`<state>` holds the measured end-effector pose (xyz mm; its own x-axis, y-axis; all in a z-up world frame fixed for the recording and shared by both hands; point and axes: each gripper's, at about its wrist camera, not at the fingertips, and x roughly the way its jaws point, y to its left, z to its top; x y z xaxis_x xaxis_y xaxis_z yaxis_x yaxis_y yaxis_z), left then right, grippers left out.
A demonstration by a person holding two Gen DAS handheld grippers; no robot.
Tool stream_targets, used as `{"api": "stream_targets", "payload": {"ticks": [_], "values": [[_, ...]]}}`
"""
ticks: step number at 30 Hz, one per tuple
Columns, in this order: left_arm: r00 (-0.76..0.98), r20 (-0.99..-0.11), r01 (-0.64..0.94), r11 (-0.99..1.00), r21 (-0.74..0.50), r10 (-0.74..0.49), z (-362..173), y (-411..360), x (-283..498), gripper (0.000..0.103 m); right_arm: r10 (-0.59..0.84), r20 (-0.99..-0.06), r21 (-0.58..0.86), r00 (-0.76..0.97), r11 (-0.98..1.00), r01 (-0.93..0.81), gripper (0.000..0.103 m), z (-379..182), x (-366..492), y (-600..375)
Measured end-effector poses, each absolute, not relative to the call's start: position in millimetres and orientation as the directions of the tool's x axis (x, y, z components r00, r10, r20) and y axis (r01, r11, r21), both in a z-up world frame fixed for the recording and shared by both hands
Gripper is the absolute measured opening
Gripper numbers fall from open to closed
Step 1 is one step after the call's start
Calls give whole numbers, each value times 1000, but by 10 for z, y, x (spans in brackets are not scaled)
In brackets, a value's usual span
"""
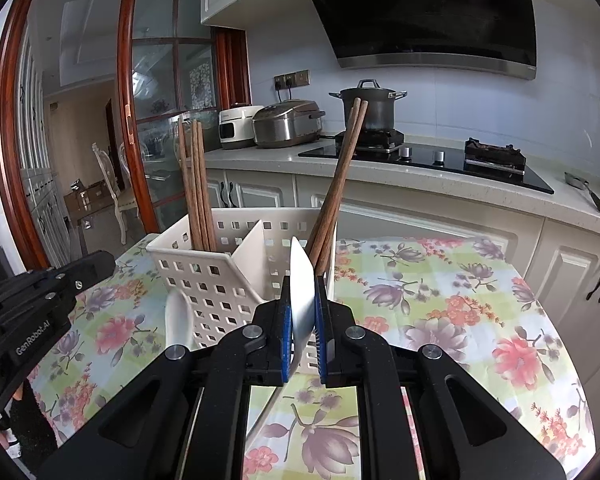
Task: Organize utensils
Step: 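Carry the spoon upright over the caddy with the left gripper while the right holds its spoon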
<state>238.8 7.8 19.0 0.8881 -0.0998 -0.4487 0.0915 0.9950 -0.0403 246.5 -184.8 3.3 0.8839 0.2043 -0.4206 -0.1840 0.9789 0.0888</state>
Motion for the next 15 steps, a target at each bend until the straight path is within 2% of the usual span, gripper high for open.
{"api": "stream_targets", "payload": {"ticks": [5,6,7,9,12,15], "values": [[853,-506,99,992,-82,-127,-38,151,2272,5,205,-423,95,883,979,-182,11,11,2424,-1903],[836,-530,104,990,-97,-140,-114,154,2263,14,207,-427,99,880,978,-182,11,0,2432,-1910],[819,-555,112,988,-102,-150,-187,139,2258,34,207,-430,102,879,978,-180,11,-12,2432,-1917],[795,-590,112,990,-84,-140,-346,84,2257,54,208,-433,110,877,978,-177,11,-39,2420,-1935],[735,-666,128,990,-51,-129,-578,-25,2409,54,213,-439,132,873,976,-173,11,-82,2395,-1984],[708,-700,133,991,-4,-97,-745,-139,2575,53,214,-438,141,873,976,-168,11,-105,2369,-2027]]}}
